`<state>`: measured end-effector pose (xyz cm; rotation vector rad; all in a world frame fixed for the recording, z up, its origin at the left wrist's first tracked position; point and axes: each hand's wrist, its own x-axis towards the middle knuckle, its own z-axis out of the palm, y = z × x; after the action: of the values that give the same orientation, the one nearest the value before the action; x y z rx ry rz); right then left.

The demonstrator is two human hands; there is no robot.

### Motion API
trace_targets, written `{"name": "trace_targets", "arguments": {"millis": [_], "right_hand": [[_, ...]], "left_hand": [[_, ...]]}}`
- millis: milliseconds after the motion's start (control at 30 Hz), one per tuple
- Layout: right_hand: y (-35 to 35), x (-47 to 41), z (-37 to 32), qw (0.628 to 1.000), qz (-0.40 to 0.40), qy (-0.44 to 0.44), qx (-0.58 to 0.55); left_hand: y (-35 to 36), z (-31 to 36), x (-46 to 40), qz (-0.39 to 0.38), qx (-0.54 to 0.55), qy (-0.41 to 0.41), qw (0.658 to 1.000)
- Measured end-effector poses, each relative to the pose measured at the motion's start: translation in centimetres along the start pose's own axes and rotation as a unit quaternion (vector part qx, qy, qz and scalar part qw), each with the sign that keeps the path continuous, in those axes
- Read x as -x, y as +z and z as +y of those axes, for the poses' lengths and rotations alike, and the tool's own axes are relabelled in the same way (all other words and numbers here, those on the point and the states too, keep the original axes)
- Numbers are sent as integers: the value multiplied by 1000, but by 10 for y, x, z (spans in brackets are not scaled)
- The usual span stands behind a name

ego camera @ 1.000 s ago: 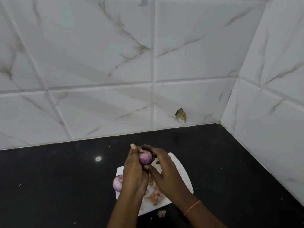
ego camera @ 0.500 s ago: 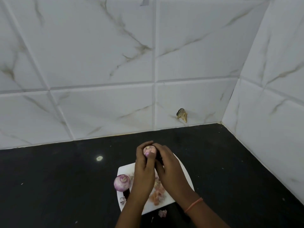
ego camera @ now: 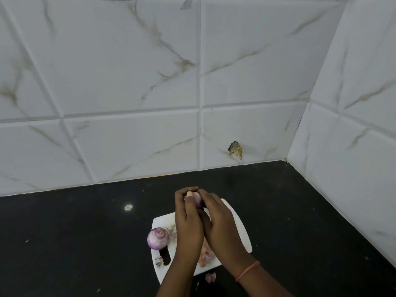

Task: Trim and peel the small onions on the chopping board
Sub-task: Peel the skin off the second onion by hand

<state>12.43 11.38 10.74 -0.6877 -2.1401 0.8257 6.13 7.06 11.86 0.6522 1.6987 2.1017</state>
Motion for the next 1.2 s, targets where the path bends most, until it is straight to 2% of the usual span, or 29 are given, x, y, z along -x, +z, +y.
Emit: {"name": "trace_targets", "arguments": {"millis": [100, 233, 400, 500, 567, 733, 867, 1200], "right_hand": [[-2, 0, 2, 1000, -8, -2, -8], [-9, -3, 6, 999, -12, 11, -34], [-17, -8, 1, 979, -80, 101, -158], [-17, -11, -1, 962, -79, 145, -220], [-16, -11, -5, 954, -70, 160, -244], [-8, -8, -8, 966, -51, 163, -195], [-8, -8, -11, 968, -47, 157, -191], [-22, -14, -12, 964, -76, 134, -216]], "left_hand": [[-7, 2, -7, -8, -7, -3, 1000], [-16, 8, -14, -69, -17, 2, 997], [-22, 14, -16, -89, -15, -23, 996], [-20, 14, -14, -129, -13, -46, 991], [-17, 8, -12, -148, -21, -30, 988], [-6, -7, -6, -75, -86, 52, 992], [2, -11, -5, 3, -72, 27, 997], [0, 5, -9, 17, 3, -13, 1000]]}}
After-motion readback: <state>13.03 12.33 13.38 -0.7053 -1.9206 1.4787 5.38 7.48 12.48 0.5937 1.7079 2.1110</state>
